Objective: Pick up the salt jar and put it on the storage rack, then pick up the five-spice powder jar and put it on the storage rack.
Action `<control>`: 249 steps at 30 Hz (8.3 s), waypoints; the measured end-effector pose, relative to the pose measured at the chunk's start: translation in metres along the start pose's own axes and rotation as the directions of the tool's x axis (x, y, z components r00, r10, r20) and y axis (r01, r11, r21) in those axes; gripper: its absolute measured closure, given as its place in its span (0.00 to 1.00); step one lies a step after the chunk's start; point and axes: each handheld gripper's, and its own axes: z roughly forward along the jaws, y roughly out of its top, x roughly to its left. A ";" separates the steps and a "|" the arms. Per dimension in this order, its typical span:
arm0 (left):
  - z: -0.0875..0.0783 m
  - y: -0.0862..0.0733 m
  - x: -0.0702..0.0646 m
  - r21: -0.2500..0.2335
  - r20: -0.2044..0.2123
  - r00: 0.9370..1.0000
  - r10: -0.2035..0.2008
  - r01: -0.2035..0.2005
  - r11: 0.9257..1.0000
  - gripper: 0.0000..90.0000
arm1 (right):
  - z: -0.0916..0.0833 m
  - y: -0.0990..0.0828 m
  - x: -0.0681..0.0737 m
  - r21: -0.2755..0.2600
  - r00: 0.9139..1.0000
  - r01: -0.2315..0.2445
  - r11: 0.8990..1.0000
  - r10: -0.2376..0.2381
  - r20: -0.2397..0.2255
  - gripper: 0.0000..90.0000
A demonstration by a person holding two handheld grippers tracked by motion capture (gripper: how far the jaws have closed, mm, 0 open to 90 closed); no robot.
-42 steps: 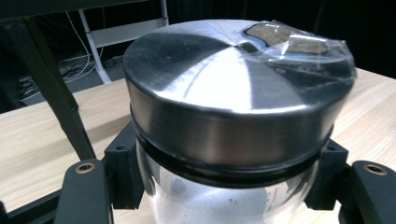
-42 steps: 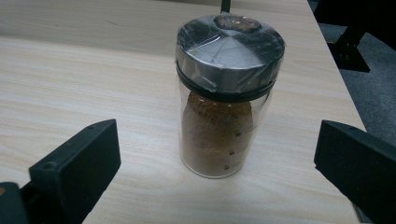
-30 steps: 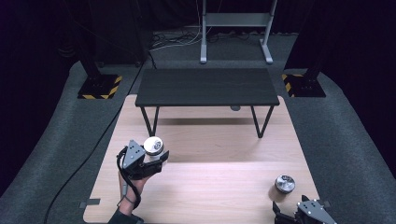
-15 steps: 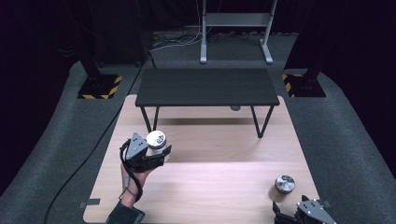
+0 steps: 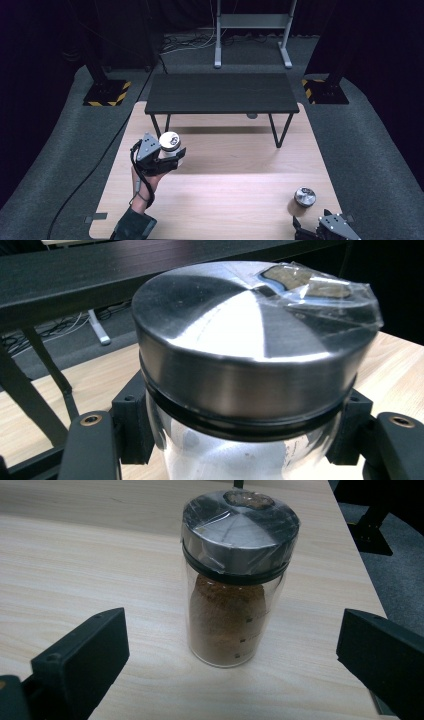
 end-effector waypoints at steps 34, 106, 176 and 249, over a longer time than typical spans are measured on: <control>0.029 0.036 0.011 0.001 0.042 0.999 0.010 -0.010 1.000 0.35 | 0.000 -0.002 -0.002 -0.002 1.000 -0.004 1.000 0.004 0.002 0.00; 0.116 0.135 0.031 0.005 0.047 0.999 -0.012 0.012 1.000 0.35 | 0.001 -0.005 -0.008 -0.005 1.000 -0.017 1.000 0.017 -0.016 0.00; 0.095 0.088 0.005 0.114 -0.062 0.995 0.083 -0.076 0.991 0.00 | -0.001 -0.008 -0.010 -0.019 1.000 -0.015 1.000 0.015 -0.010 0.00; 0.002 -0.099 -0.019 0.393 -0.256 0.967 -0.004 0.108 0.913 0.00 | 0.008 -0.005 0.002 0.003 1.000 0.016 1.000 -0.016 -0.002 0.00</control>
